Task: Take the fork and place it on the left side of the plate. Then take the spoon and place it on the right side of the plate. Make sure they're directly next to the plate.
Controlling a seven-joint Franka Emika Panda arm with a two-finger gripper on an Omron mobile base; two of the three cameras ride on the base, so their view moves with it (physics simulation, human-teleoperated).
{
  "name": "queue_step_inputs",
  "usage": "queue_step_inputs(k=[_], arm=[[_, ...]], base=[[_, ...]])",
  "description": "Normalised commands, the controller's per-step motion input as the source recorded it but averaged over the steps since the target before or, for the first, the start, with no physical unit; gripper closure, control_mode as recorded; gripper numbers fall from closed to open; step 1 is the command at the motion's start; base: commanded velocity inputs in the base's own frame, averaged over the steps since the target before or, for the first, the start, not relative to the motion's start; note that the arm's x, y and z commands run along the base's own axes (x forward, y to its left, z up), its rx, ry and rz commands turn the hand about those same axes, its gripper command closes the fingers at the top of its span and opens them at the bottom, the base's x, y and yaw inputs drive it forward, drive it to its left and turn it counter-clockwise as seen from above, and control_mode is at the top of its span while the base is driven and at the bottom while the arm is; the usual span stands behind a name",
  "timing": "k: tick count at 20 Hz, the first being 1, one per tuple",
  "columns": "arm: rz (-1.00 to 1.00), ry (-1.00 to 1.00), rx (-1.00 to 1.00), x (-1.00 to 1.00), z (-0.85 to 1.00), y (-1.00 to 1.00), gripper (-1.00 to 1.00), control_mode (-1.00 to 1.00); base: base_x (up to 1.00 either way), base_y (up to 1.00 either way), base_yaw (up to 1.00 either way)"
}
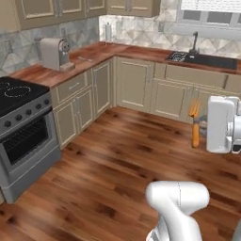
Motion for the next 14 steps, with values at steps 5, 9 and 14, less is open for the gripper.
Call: queue_step_inputs(k=[5,9,14], arm=[[0.0,0.0,0.0,0.0,0.0,0.0,1.0,1.0],[0.0,0.0,0.0,0.0,0.0,0.0,1.0,1.0],[0.0,0.0,0.0,0.0,0.0,0.0,1.0,1.0]], base=[[-1.0,0.0,-0.25],[-1.0,0.0,-0.24],[-1.0,0.0,-0.19]])
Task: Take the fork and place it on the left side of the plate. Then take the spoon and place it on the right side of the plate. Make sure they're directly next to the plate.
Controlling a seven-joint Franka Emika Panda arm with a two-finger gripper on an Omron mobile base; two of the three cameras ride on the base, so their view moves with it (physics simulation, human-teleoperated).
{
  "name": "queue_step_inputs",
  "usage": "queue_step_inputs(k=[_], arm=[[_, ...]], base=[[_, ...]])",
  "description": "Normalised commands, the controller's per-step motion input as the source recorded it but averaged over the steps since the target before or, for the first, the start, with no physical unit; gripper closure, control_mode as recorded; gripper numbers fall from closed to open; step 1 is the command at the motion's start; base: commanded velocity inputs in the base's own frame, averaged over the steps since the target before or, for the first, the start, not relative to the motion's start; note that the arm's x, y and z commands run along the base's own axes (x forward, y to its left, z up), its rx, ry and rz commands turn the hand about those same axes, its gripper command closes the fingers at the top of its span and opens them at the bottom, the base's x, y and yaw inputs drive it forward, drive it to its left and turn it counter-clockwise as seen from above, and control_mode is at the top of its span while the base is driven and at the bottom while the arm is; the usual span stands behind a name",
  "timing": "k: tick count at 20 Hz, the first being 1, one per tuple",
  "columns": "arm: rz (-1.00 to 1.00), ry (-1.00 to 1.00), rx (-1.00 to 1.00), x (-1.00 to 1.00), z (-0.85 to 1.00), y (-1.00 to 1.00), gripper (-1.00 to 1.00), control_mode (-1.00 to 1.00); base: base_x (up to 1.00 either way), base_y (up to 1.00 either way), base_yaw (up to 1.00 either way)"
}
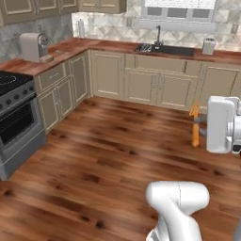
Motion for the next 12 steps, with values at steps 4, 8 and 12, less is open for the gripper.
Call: queue_step_inputs(k=[4,8,12], arm=[[0.0,0.0,0.0,0.0,0.0,0.0,1.0,1.0],[0.0,0.0,0.0,0.0,0.0,0.0,1.0,1.0],[0.0,0.0,0.0,0.0,0.0,0.0,1.0,1.0]], base=[[-0.98,0.0,-0.12],[-0.98,-0.33,-0.01],[-1.0,-0.66,0.0]])
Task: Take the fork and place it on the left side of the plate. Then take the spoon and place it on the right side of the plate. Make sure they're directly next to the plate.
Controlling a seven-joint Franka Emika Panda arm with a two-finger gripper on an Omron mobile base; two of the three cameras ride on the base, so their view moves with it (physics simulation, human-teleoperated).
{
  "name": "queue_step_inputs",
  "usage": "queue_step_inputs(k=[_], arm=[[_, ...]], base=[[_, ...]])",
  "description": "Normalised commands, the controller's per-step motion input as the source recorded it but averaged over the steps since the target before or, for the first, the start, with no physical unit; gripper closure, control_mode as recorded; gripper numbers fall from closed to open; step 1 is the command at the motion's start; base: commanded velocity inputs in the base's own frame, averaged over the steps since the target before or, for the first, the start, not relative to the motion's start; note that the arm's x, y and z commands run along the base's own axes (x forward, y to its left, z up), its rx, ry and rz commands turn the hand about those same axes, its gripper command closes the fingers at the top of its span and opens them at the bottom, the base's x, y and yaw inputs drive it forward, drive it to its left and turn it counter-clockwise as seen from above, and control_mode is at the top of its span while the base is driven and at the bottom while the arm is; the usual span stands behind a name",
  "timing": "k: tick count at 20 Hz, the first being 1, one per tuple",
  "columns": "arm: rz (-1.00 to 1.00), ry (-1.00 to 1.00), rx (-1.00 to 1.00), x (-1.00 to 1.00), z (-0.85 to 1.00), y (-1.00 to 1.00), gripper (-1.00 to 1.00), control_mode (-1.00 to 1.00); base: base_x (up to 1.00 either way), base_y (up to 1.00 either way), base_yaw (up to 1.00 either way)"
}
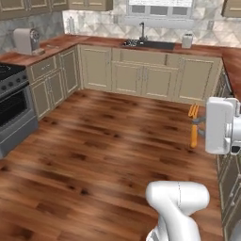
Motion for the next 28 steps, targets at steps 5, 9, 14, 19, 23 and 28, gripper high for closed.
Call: queue_step_inputs(k=[5,9,14,19,23,28], arm=[[0.0,0.0,0.0,0.0,0.0,0.0,1.0,1.0],[0.0,0.0,0.0,0.0,0.0,0.0,1.0,1.0],[0.0,0.0,0.0,0.0,0.0,0.0,1.0,1.0],[0.0,0.0,0.0,0.0,0.0,0.0,1.0,1.0],[0.0,0.0,0.0,0.0,0.0,0.0,1.0,1.0],[0.0,0.0,0.0,0.0,0.0,0.0,1.0,1.0]], base=[[-1.0,-0.43,0.0],[-1.0,0.0,-0.03],[-1.0,0.0,-0.03],[-0.79,-0.3,0.0],[-0.4,-0.88,0.0],[-0.27,-1.0,0.0]])
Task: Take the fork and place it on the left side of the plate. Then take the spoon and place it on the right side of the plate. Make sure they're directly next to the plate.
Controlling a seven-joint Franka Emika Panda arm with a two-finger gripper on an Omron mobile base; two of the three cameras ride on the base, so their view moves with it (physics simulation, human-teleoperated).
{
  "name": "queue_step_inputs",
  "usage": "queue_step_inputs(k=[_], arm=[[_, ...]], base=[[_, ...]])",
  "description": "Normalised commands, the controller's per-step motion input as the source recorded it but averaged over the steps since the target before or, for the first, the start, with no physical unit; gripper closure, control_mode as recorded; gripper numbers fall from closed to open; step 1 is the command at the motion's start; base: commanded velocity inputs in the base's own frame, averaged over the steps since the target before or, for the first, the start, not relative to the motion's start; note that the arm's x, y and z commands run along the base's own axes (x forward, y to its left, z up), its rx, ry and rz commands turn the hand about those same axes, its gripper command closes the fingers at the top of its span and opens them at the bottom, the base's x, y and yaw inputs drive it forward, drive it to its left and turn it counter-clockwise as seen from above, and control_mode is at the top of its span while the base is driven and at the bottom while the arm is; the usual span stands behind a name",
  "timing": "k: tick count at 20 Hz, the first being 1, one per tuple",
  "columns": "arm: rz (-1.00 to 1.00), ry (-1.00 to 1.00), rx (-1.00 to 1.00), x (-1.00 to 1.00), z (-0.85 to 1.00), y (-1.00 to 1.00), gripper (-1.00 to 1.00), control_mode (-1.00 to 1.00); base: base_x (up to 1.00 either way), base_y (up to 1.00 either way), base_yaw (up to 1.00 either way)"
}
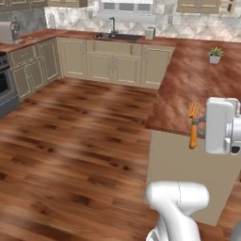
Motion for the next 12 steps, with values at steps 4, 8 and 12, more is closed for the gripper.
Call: queue_step_inputs(k=[4,8,12], arm=[[0.0,0.0,0.0,0.0,0.0,0.0,1.0,1.0],[0.0,0.0,0.0,0.0,0.0,0.0,1.0,1.0],[0.0,0.0,0.0,0.0,0.0,0.0,1.0,1.0]], base=[[-0.13,-1.0,0.0],[0.0,-0.97,0.01],[0.0,-0.93,0.07]])
